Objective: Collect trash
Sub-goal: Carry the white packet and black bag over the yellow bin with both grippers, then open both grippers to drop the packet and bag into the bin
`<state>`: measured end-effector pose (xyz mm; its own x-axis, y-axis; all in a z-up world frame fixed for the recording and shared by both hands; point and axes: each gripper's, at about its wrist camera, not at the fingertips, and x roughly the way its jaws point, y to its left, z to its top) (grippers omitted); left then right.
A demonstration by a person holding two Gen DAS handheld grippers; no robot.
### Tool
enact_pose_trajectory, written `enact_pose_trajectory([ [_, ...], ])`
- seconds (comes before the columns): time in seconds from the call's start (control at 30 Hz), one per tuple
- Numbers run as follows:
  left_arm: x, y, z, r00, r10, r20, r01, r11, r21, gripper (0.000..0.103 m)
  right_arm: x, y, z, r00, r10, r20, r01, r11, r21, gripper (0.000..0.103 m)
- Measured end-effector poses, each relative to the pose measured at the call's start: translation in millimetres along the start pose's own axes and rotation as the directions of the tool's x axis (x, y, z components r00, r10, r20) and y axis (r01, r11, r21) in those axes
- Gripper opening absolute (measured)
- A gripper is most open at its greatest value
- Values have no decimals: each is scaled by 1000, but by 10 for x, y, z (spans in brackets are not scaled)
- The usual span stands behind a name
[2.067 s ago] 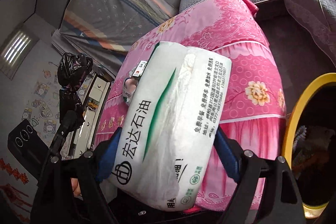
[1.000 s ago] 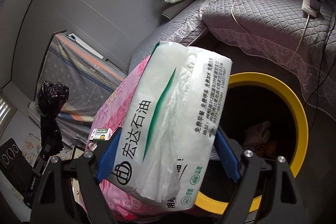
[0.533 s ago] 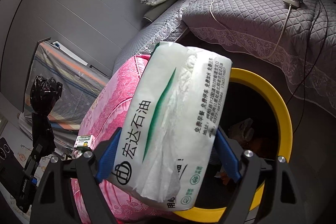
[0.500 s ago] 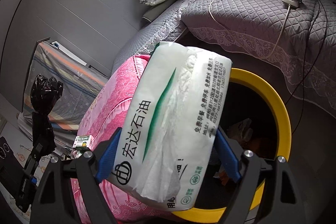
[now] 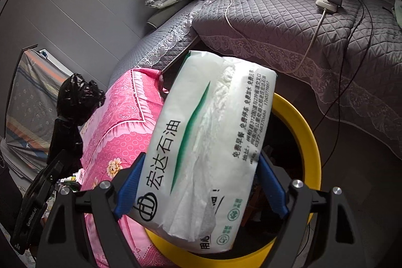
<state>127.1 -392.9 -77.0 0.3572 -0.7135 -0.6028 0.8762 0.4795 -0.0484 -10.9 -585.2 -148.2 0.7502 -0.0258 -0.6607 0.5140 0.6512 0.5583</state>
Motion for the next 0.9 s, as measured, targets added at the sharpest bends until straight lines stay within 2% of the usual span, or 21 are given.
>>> enact_pose_trajectory([
  [0.1, 197, -20, 3, 999, -17, -44, 17, 1000, -7, 11, 37, -26, 15, 1000, -6, -8, 6, 1000, 9, 81],
  [0.3, 338, 20, -3, 997, -3, -77, 1, 1000, -30, 12, 78, -81, 57, 1000, -17, -12, 18, 999, 35, 84],
  [0.37, 338, 75, -19, 996, -4, -84, 0, 999, -49, 22, 72, -138, 79, 1000, -26, -9, 26, 998, 60, 85],
  [0.43, 312, 140, -35, 997, 17, -73, -23, 997, -75, 71, 25, -174, 89, 1000, -22, 6, 21, 997, 73, 89],
  [0.47, 273, 185, -47, 998, 37, -53, -42, 995, -92, 75, -6, -179, 94, 1000, -22, 14, 21, 997, 75, 90],
  [0.57, 209, 274, -38, 998, 45, -36, -49, 992, -116, 76, -95, -180, 107, 999, -24, 39, 21, 997, 80, 92],
  [0.63, 149, 334, -30, 998, 61, -20, -64, 987, -144, 84, -132, -160, 111, 999, -12, 44, 9, 997, 75, 92],
  [0.73, 27, 437, -11, 995, 94, 16, -89, 979, -182, 87, -187, -62, 90, 998, 10, 62, -13, 999, 48, 92],
  [0.9, -304, 583, -7, 978, 183, 96, -159, 964, -214, 90, -267, 211, 40, 990, 82, 118, -75, 995, -64, 93],
])
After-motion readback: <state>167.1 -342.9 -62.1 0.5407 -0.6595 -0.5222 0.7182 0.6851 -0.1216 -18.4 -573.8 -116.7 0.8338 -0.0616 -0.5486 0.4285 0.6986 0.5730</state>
